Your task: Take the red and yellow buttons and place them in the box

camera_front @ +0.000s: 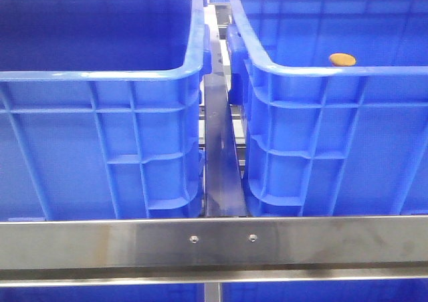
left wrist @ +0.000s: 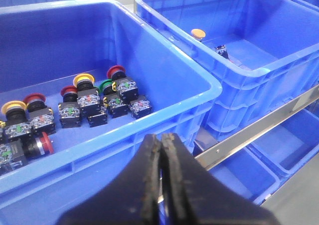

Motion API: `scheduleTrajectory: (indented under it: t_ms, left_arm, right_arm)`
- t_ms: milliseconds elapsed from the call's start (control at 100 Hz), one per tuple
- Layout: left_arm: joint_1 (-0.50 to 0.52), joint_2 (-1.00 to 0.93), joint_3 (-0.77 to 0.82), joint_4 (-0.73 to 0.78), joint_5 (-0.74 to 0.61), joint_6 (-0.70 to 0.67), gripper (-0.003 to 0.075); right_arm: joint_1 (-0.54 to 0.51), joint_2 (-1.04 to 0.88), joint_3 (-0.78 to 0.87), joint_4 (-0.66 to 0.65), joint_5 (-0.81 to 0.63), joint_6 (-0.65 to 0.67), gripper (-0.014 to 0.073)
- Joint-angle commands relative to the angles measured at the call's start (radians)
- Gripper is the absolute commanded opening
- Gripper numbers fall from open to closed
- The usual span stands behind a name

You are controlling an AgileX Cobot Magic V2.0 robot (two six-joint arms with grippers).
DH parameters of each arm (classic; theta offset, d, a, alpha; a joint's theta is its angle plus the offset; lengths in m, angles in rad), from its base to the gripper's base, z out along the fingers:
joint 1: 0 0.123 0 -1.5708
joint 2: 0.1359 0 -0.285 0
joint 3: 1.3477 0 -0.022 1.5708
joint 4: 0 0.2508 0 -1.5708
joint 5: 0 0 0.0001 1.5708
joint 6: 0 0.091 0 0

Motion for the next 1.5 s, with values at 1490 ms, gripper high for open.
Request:
scheduleTrajectory:
  t_ms: [1490]
  left_arm:
    - [0.499,-0.178,0.530,0.030,-0.595,-0.013,-0.0020]
  right_arm:
    - [-0.004,0.004,-0.025,0.051,0.029,0.002,-0.0069]
